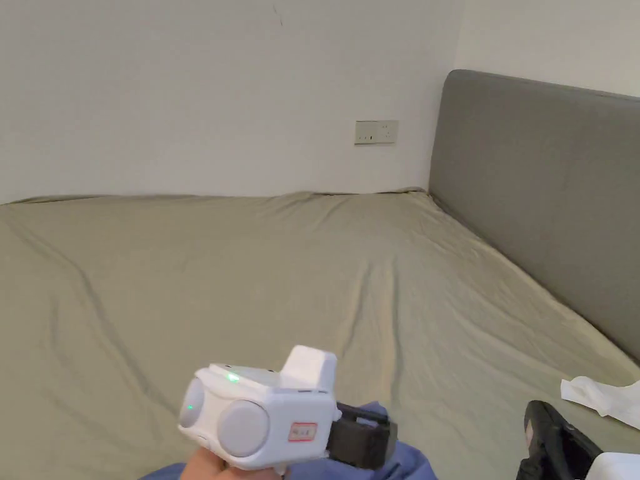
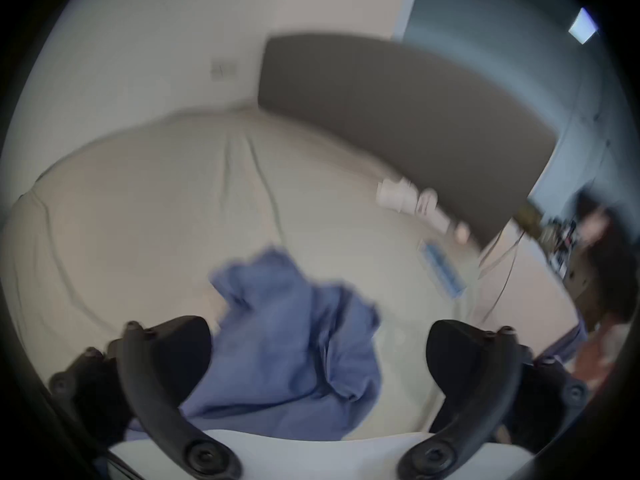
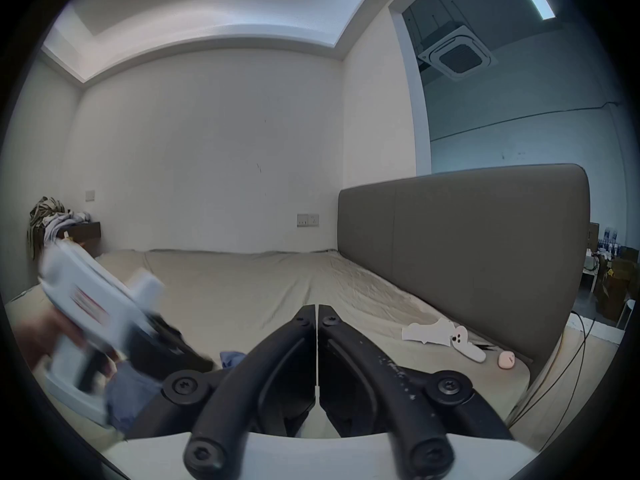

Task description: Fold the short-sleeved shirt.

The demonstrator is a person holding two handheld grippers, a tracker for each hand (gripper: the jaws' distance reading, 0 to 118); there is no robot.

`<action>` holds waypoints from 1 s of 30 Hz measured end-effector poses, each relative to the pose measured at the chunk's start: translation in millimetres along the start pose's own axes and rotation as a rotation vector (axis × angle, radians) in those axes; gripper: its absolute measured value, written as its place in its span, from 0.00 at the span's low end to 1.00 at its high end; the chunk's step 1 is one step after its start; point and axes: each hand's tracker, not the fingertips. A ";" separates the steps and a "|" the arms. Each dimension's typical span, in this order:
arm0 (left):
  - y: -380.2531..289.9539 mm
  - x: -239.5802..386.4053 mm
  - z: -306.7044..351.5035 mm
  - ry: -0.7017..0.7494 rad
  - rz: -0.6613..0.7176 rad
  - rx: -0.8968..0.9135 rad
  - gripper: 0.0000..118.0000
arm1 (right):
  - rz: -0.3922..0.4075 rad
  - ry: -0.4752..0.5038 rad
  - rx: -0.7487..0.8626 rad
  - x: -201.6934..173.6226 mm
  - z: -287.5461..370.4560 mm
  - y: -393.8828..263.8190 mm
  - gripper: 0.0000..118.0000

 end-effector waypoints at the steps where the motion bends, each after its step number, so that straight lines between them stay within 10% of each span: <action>1: 4.4 -4.4 36.7 0.023 0.018 0.107 0.97 | -0.009 0.011 0.019 -1.5 2.9 4.4 0.03; 7: -81.0 -6.4 202.7 0.581 0.013 0.563 1.00 | 0.011 0.061 0.077 -22.8 7.0 0.7 0.03; 11: -160.2 7.7 233.3 0.991 -0.004 0.540 0.94 | 0.008 0.108 0.072 -40.8 9.5 -14.9 0.03; 14: -195.9 14.9 244.5 0.971 0.111 0.528 0.02 | 0.012 0.153 0.045 -52.6 12.5 -23.7 0.03; 22: -174.5 4.6 244.2 0.875 0.142 0.471 0.00 | 0.060 0.183 0.036 -64.1 16.6 -19.9 0.03; 27: -123.5 -84.7 173.0 0.613 0.416 -0.121 0.01 | 0.055 0.191 0.020 -63.9 13.7 -15.7 0.03; 29: -126.7 -127.4 135.2 0.449 0.526 -0.260 0.20 | 0.057 0.197 0.018 -64.7 15.9 -15.6 0.03; 30: -132.3 -140.7 113.1 0.417 0.559 -0.390 0.52 | 0.056 0.202 0.017 -64.8 17.6 -15.8 0.03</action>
